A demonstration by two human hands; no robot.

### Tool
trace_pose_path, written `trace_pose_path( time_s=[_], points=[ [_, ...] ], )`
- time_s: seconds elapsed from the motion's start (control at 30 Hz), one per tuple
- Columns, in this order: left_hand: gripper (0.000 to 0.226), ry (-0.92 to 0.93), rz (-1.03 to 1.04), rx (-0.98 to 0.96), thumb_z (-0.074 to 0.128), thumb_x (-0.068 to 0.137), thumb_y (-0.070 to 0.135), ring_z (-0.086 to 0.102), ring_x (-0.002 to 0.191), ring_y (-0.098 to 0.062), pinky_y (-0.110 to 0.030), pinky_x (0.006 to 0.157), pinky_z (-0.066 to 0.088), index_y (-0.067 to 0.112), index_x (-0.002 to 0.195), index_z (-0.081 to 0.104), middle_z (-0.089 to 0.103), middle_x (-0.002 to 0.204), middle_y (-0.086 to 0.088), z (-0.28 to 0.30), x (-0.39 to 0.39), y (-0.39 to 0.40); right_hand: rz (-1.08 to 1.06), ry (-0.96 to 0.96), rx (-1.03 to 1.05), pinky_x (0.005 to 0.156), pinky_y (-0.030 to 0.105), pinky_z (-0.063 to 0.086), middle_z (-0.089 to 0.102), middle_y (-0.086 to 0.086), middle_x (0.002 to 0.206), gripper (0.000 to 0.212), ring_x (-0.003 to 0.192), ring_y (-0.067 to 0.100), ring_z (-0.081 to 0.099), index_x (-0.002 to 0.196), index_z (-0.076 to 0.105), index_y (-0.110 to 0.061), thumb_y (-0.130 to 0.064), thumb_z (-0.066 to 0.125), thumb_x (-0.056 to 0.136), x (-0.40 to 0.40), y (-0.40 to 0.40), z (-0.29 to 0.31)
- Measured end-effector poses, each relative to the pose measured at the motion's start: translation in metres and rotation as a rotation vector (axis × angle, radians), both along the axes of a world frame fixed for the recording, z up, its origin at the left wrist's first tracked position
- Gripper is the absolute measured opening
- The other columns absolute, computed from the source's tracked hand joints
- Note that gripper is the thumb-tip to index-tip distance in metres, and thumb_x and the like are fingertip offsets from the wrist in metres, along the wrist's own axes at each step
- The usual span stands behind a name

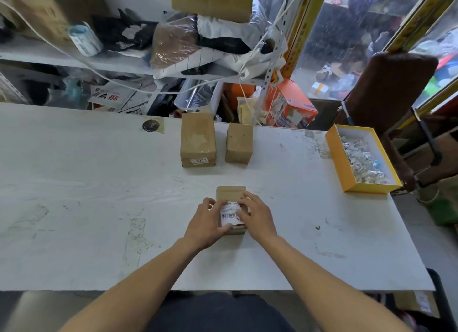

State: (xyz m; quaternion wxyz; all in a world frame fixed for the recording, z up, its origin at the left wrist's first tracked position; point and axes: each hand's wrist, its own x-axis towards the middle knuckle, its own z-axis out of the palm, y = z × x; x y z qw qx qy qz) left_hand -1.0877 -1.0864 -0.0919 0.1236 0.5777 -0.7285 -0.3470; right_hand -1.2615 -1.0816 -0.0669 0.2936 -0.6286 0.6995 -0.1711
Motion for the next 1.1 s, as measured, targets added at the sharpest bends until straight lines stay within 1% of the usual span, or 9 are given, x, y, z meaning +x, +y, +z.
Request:
trace_pose_path(
  time_s=[0.2, 0.3, 0.43, 0.6, 0.73, 0.83, 0.9, 1.0, 1.1],
  points=[
    [0.069, 0.106, 0.047, -0.012, 0.069, 0.079, 0.047, 0.047, 0.118, -0.017, -0.033, 0.093, 0.049, 0.032, 0.141, 0.043, 0.039, 0.133, 0.002, -0.009, 0.004, 0.001, -0.031, -0.011, -0.028, 0.108, 0.030, 0.039, 0.049, -0.001, 0.146, 0.030, 0.131, 0.016, 0.047, 0.121, 0.067, -0.012, -0.012, 0.060, 0.092, 0.001, -0.001, -0.002],
    [0.067, 0.169, 0.096, -0.045, 0.063, 0.076, 0.052, 0.048, 0.115, -0.014, -0.030, 0.089, 0.049, 0.035, 0.138, 0.046, 0.040, 0.130, 0.005, -0.017, 0.003, 0.008, -0.032, -0.008, -0.028, 0.104, 0.024, 0.037, 0.050, -0.002, 0.144, 0.027, 0.129, 0.015, 0.048, 0.117, 0.069, -0.011, -0.013, 0.060, 0.092, 0.000, -0.003, -0.005],
    [0.067, 0.224, 0.161, -0.074, 0.055, 0.072, 0.057, 0.049, 0.113, -0.011, -0.028, 0.086, 0.049, 0.036, 0.135, 0.048, 0.039, 0.129, 0.008, -0.024, -0.004, 0.014, -0.059, -0.010, -0.045, 0.093, 0.016, 0.034, 0.053, -0.004, 0.139, 0.023, 0.122, 0.015, 0.053, 0.111, 0.071, -0.010, -0.013, 0.062, 0.091, 0.000, -0.007, -0.009],
    [0.064, 0.232, 0.208, -0.091, 0.053, 0.072, 0.055, 0.051, 0.108, -0.011, -0.030, 0.080, 0.053, 0.033, 0.131, 0.049, 0.036, 0.127, 0.009, -0.030, -0.011, 0.012, -0.047, 0.000, -0.060, 0.091, 0.016, 0.035, 0.054, -0.005, 0.135, 0.019, 0.116, 0.014, 0.055, 0.107, 0.071, -0.010, -0.012, 0.064, 0.089, -0.003, -0.011, -0.013],
    [0.065, 0.233, 0.221, -0.089, 0.051, 0.072, 0.055, 0.052, 0.109, -0.013, -0.029, 0.078, 0.053, 0.030, 0.131, 0.048, 0.036, 0.129, 0.004, -0.034, -0.015, 0.011, -0.030, -0.018, -0.067, 0.089, 0.021, 0.040, 0.054, -0.004, 0.133, 0.011, 0.114, 0.015, 0.056, 0.095, 0.073, -0.009, -0.011, 0.065, 0.087, -0.005, -0.013, -0.017],
    [0.066, 0.223, 0.203, -0.104, 0.052, 0.071, 0.056, 0.052, 0.107, -0.012, -0.027, 0.077, 0.051, 0.028, 0.131, 0.048, 0.037, 0.127, 0.004, -0.035, -0.014, 0.009, -0.039, -0.030, -0.077, 0.093, 0.027, 0.043, 0.054, -0.005, 0.135, 0.008, 0.116, 0.016, 0.055, 0.090, 0.072, -0.011, -0.012, 0.064, 0.088, -0.004, -0.011, -0.025],
    [0.065, 0.227, 0.188, -0.116, 0.055, 0.071, 0.056, 0.052, 0.107, -0.011, -0.026, 0.078, 0.049, 0.028, 0.129, 0.049, 0.039, 0.124, 0.004, -0.035, -0.012, 0.008, -0.057, -0.072, -0.090, 0.096, 0.034, 0.045, 0.053, -0.007, 0.137, 0.009, 0.118, 0.018, 0.054, 0.094, 0.071, -0.014, -0.013, 0.063, 0.089, -0.005, -0.008, -0.031],
    [0.066, 0.245, 0.188, -0.136, 0.059, 0.070, 0.055, 0.052, 0.107, -0.011, -0.026, 0.083, 0.049, 0.024, 0.128, 0.051, 0.044, 0.121, 0.005, -0.034, -0.009, 0.006, -0.060, -0.126, -0.126, 0.098, 0.041, 0.047, 0.053, -0.006, 0.137, 0.022, 0.121, 0.018, 0.053, 0.109, 0.070, -0.018, -0.012, 0.065, 0.088, -0.007, -0.005, -0.036],
    [0.066, 0.258, 0.192, -0.148, 0.062, 0.069, 0.053, 0.050, 0.108, -0.009, -0.023, 0.085, 0.045, 0.022, 0.126, 0.051, 0.046, 0.120, 0.006, -0.034, -0.008, 0.005, -0.074, -0.139, -0.118, 0.096, 0.043, 0.049, 0.054, -0.006, 0.137, 0.021, 0.119, 0.018, 0.055, 0.107, 0.071, -0.017, -0.012, 0.065, 0.088, -0.006, -0.005, -0.037]
  ],
)
